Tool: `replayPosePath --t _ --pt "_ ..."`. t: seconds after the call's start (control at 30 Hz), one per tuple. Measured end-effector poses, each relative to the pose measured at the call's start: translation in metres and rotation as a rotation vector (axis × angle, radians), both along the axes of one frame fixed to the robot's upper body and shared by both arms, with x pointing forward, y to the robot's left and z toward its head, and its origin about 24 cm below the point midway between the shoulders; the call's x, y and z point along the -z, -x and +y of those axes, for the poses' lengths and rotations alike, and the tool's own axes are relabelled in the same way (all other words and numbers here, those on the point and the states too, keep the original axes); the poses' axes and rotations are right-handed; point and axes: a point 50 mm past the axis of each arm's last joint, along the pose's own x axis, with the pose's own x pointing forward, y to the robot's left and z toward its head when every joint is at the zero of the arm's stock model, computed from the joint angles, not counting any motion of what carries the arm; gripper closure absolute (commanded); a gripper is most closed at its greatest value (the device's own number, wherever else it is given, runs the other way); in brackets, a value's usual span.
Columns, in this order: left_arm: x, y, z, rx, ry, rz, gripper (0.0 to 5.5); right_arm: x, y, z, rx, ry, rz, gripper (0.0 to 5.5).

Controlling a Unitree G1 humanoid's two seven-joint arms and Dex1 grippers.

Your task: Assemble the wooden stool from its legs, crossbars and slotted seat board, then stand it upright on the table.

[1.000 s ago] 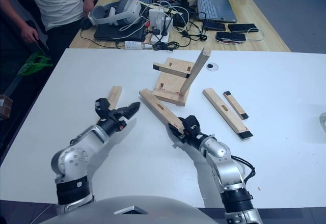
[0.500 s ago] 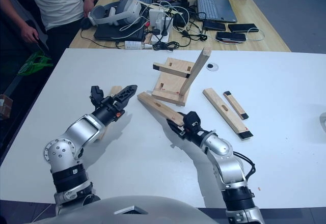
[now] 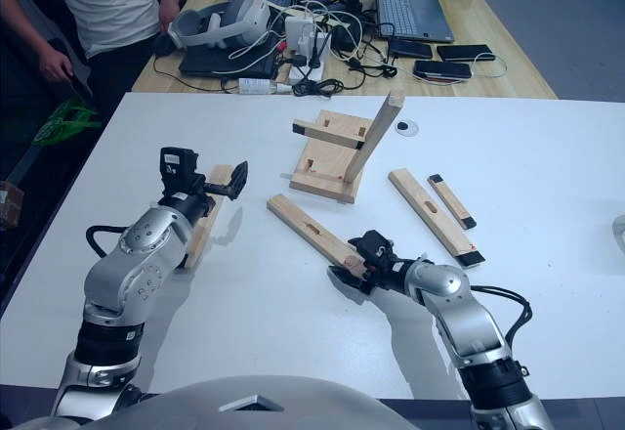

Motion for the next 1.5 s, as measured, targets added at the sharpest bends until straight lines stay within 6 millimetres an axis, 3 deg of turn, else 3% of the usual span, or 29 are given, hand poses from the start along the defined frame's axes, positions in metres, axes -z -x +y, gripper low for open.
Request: replayPosePath --t 0.23,0.37,0.6,0.87,1.0,1.23,1.5 --pt "-0.006 -0.002 -0.005 0.010 -0.002 -0.126 0.13 -0.008 -0.025 0.025 -0.030 0.008 0.003 1.44" --pt "-0.004 0.005 -0.005 0.009 -0.071 -0.252 0.13 0.000 -0.022 0.032 -0.066 0.055 0.062 2.17" --pt "0.009 0.012 -0.009 0.043 -0.154 -0.313 0.13 -0.001 -0.024 0.036 -0.097 0.090 0.040 3.44" --pt "0.009 0.011 -0.008 0.035 -0.143 -0.313 0.13 -0.002 -0.032 0.035 -0.025 0.068 -0.032 3.44" --pt "0.014 0.008 -0.007 0.019 0.017 -0.196 0.13 -0.008 -0.038 0.036 0.018 0.017 -0.100 3.45" --pt "0.016 0.016 -0.022 0.135 0.608 0.155 0.13 -0.018 -0.044 0.037 0.059 -0.059 -0.202 3.45" --pt "-0.004 0.008 -0.015 0.123 0.946 0.208 0.13 -0.032 -0.046 0.052 0.054 -0.229 -0.292 3.45"
